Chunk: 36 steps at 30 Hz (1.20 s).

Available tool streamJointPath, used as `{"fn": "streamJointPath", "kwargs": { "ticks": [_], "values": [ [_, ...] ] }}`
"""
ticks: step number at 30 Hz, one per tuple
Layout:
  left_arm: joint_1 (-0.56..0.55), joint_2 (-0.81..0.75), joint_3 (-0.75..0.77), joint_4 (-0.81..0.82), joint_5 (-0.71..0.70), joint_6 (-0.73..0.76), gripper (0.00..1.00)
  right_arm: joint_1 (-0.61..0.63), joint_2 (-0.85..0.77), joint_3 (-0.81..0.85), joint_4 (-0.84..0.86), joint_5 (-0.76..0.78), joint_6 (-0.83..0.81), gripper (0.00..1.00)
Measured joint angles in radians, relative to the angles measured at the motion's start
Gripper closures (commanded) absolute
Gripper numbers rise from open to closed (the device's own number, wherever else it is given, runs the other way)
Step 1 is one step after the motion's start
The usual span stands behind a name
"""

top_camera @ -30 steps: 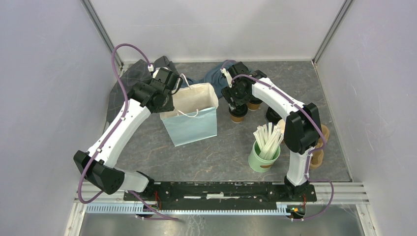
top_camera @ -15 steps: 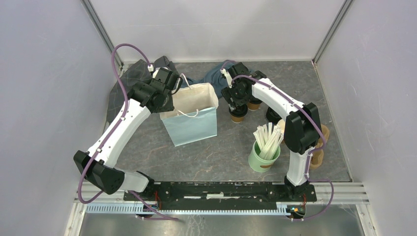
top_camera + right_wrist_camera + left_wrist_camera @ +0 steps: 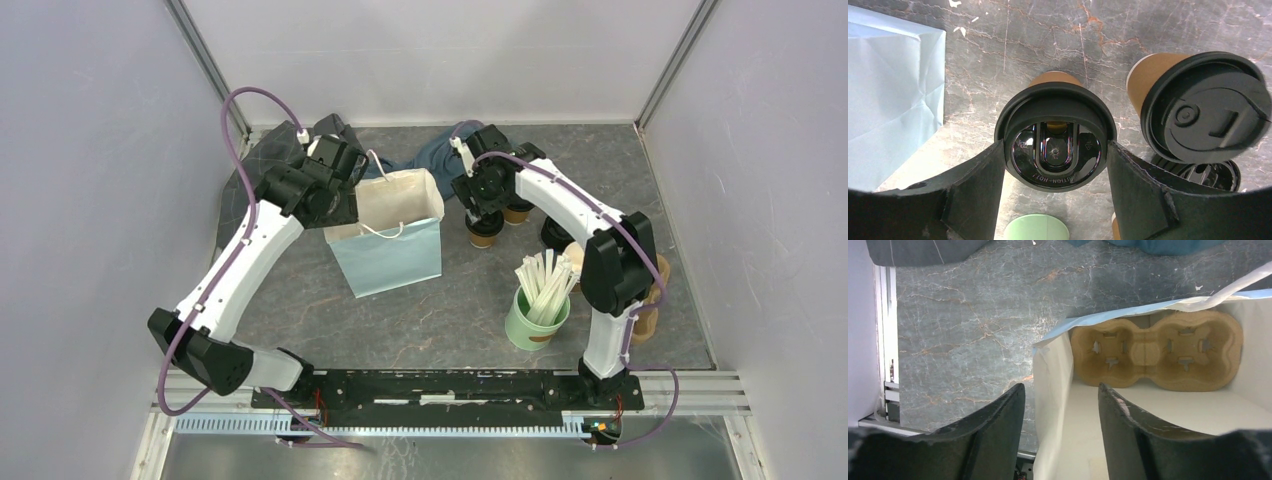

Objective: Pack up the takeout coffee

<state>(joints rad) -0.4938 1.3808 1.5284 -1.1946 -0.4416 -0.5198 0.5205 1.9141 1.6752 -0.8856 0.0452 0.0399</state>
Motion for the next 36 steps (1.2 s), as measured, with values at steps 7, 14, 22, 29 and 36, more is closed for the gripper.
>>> {"fn": "streamJointPath", "kwargs": {
  "ticks": [7, 14, 22, 29, 36],
  "values": [
    [0.043, -0.022, 0.059, -0.030, 0.032, -0.051, 0.27, 0.000, -0.169, -0.048, 0.041, 0.013, 0.012, 0.69],
    [0.111, -0.052, 0.056, -0.018, 0.116, -0.087, 0.44, 0.000, -0.460, -0.120, 0.142, 0.050, 0.017, 0.75],
    [0.117, -0.032, 0.052, 0.007, 0.163, -0.082, 0.76, -0.002, -0.600, -0.120, 0.220, 0.000, 0.008, 0.81],
    [0.117, -0.024, 0.041, 0.039, 0.184, -0.039, 0.97, -0.002, -0.666, -0.137, 0.288, -0.109, 0.006, 0.90],
    [0.117, -0.028, 0.013, 0.105, 0.181, 0.021, 0.98, 0.003, -0.731, -0.166, 0.369, -0.285, -0.047, 0.97]
  ]
}}
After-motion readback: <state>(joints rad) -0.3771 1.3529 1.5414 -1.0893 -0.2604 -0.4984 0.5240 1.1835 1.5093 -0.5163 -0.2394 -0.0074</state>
